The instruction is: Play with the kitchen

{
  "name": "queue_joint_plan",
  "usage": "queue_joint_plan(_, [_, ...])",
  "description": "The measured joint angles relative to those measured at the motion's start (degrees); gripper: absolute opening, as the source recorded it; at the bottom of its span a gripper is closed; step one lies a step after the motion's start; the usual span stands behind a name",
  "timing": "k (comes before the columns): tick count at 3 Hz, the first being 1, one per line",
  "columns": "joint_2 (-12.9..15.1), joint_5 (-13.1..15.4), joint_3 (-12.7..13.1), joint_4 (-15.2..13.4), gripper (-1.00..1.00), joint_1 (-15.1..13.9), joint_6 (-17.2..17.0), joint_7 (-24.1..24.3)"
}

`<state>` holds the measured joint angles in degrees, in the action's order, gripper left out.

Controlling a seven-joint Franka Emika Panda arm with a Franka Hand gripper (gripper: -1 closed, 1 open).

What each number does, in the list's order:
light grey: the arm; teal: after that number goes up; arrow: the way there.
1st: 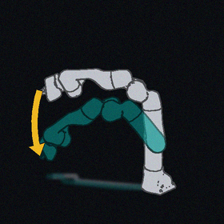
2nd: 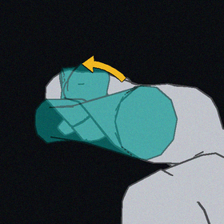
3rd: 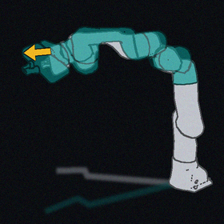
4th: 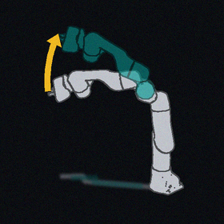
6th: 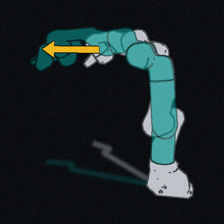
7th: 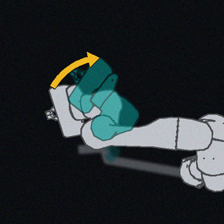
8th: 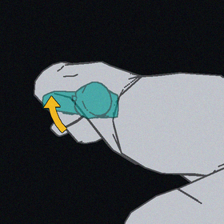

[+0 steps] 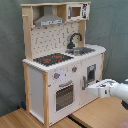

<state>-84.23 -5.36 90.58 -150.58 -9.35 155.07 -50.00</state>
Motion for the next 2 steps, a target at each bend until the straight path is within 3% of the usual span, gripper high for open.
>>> queue_joint_plan(1, [-0.2, 0.1, -5.5, 1.9, 1.0, 0.0, -0.7, -2.0])
queue_joint_plan(2, [-0.3, 0.5, -8.5, 4.3, 1.0, 0.0, -5.0, -3.5])
